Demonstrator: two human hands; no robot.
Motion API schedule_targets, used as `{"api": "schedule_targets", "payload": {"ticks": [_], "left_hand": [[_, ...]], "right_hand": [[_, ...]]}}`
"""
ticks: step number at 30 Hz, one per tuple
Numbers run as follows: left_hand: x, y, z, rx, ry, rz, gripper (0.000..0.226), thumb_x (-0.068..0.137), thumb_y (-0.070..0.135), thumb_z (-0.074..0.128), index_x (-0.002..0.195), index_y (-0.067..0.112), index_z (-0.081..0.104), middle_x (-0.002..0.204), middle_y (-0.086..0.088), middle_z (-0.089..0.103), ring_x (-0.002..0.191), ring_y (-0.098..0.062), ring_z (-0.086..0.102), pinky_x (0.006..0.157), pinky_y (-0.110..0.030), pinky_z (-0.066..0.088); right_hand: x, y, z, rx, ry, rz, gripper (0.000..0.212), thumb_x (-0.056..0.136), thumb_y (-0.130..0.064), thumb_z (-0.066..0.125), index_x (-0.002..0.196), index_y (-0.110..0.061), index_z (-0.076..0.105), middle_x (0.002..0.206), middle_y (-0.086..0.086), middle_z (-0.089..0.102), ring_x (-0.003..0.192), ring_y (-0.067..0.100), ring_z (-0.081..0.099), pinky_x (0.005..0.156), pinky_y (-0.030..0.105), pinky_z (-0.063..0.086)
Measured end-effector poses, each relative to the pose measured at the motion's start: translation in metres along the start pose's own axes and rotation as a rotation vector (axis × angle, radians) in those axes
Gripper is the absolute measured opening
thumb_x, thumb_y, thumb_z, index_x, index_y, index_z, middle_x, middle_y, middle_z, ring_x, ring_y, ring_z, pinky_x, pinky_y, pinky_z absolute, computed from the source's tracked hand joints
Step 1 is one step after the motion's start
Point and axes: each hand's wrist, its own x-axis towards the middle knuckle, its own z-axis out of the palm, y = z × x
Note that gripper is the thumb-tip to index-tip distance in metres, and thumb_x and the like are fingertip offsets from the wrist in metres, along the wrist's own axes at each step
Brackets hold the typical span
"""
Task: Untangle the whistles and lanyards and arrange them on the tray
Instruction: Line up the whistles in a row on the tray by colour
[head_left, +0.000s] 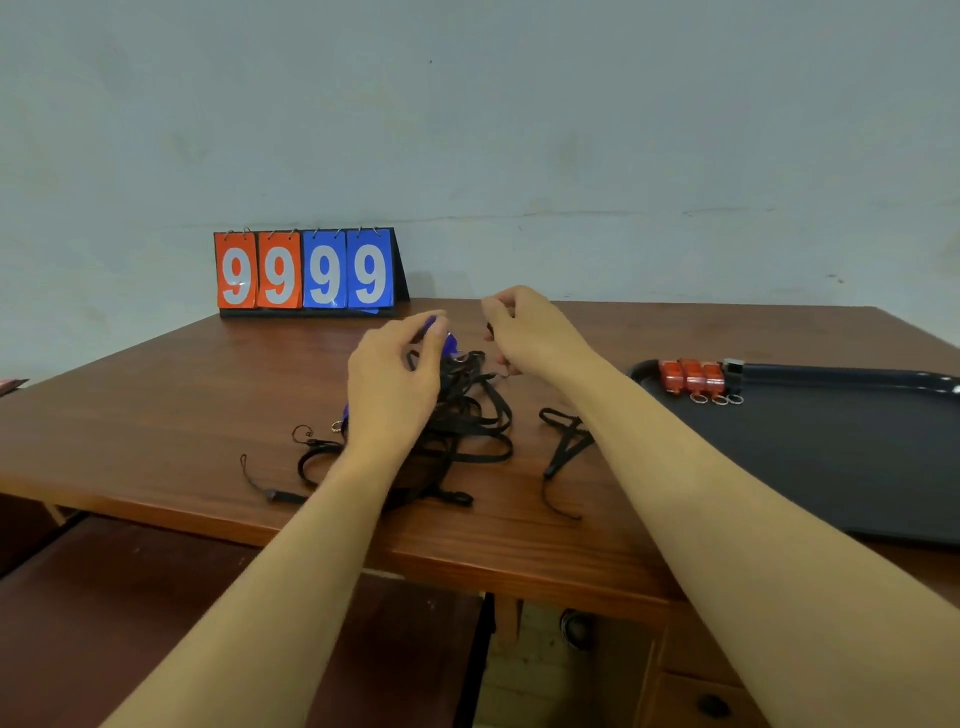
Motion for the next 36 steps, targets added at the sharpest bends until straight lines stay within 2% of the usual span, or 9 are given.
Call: {"api": "schedule_targets", "payload": {"ticks": [2, 4, 11, 14, 17, 20, 25, 30, 36], "left_hand": [[0.009, 0.014, -0.006, 0.163, -0.073, 0.145, 0.034, 0.098, 0.045, 0.055, 0.126, 0.031, 0.069, 0.111, 0.012, 0.070, 0.106, -0.008, 0.055, 0.098, -0.038, 0.045], [0.022, 0.040, -0.009, 0.231, -0.185, 0.198, 0.035, 0.096, 0.048, 0.056, 0.123, 0.031, 0.071, 0.111, 0.009, 0.072, 0.107, -0.015, 0.060, 0.098, -0.047, 0.047], [0.047, 0.115, 0.062, -0.109, -0.408, 0.052, 0.017, 0.089, 0.044, 0.071, 0.098, 0.030, 0.071, 0.087, 0.009, 0.077, 0.088, -0.005, 0.070, 0.080, -0.028, 0.052], [0.050, 0.143, 0.117, -0.181, -0.499, 0.012, 0.024, 0.089, 0.048, 0.069, 0.094, 0.025, 0.065, 0.081, 0.007, 0.076, 0.083, -0.006, 0.071, 0.069, -0.026, 0.046], [0.051, 0.179, 0.156, -0.117, -0.602, 0.100, 0.023, 0.092, 0.047, 0.066, 0.088, 0.025, 0.067, 0.080, 0.010, 0.072, 0.084, -0.009, 0.068, 0.076, -0.026, 0.048], [0.047, 0.199, 0.183, -0.097, -0.725, 0.145, 0.021, 0.095, 0.044, 0.064, 0.087, 0.025, 0.070, 0.075, 0.015, 0.071, 0.081, -0.004, 0.068, 0.073, -0.019, 0.046], [0.031, 0.188, 0.221, 0.005, -0.812, 0.286, 0.024, 0.098, 0.047, 0.056, 0.090, 0.027, 0.068, 0.081, 0.018, 0.062, 0.076, 0.005, 0.056, 0.068, -0.015, 0.038], [0.032, 0.179, 0.234, 0.162, -0.821, 0.287, 0.025, 0.098, 0.052, 0.052, 0.083, 0.036, 0.064, 0.071, 0.013, 0.058, 0.088, -0.018, 0.053, 0.077, -0.033, 0.042], [0.026, 0.178, 0.239, 0.136, -0.714, 0.262, 0.029, 0.096, 0.053, 0.055, 0.072, 0.038, 0.061, 0.080, 0.014, 0.060, 0.108, -0.023, 0.052, 0.102, -0.055, 0.043]], "right_hand": [[-0.003, 0.001, -0.026, -0.162, 0.024, 0.016, 0.036, 0.106, -0.017, 0.037, 0.127, 0.000, 0.061, 0.118, 0.012, 0.068, 0.105, 0.028, 0.066, 0.093, 0.042, 0.053], [-0.007, 0.008, -0.060, -0.258, 0.026, 0.065, 0.038, 0.104, -0.011, 0.037, 0.130, 0.004, 0.060, 0.130, 0.018, 0.064, 0.120, 0.032, 0.060, 0.100, 0.043, 0.048], [-0.019, 0.072, -0.181, -0.579, 0.071, 0.229, 0.040, 0.103, -0.015, 0.040, 0.142, -0.006, 0.046, 0.144, 0.015, 0.052, 0.128, 0.032, 0.051, 0.101, 0.038, 0.042], [-0.027, 0.113, -0.210, -0.753, 0.118, 0.310, 0.035, 0.103, -0.021, 0.045, 0.133, -0.004, 0.053, 0.135, 0.018, 0.058, 0.118, 0.036, 0.057, 0.092, 0.041, 0.047], [-0.045, 0.146, -0.224, -0.942, 0.148, 0.416, 0.043, 0.096, -0.011, 0.053, 0.136, -0.003, 0.041, 0.128, 0.020, 0.057, 0.113, 0.040, 0.058, 0.078, 0.041, 0.040], [-0.046, 0.159, -0.234, -0.955, 0.099, 0.514, 0.060, 0.092, -0.010, 0.053, 0.146, -0.004, 0.028, 0.135, 0.021, 0.054, 0.120, 0.040, 0.056, 0.082, 0.043, 0.037], [-0.035, 0.168, -0.229, -1.013, 0.028, 0.467, 0.051, 0.093, -0.018, 0.055, 0.139, -0.006, 0.037, 0.117, 0.016, 0.056, 0.107, 0.035, 0.057, 0.080, 0.041, 0.039], [-0.033, 0.165, -0.225, -1.011, 0.017, 0.452, 0.040, 0.096, -0.020, 0.056, 0.134, -0.011, 0.046, 0.078, 0.005, 0.038, 0.094, 0.027, 0.049, 0.085, 0.042, 0.043], [-0.037, 0.163, -0.224, -0.991, 0.030, 0.445, 0.035, 0.096, -0.018, 0.055, 0.130, -0.010, 0.048, 0.077, 0.006, 0.040, 0.090, 0.027, 0.052, 0.083, 0.040, 0.044]]}}
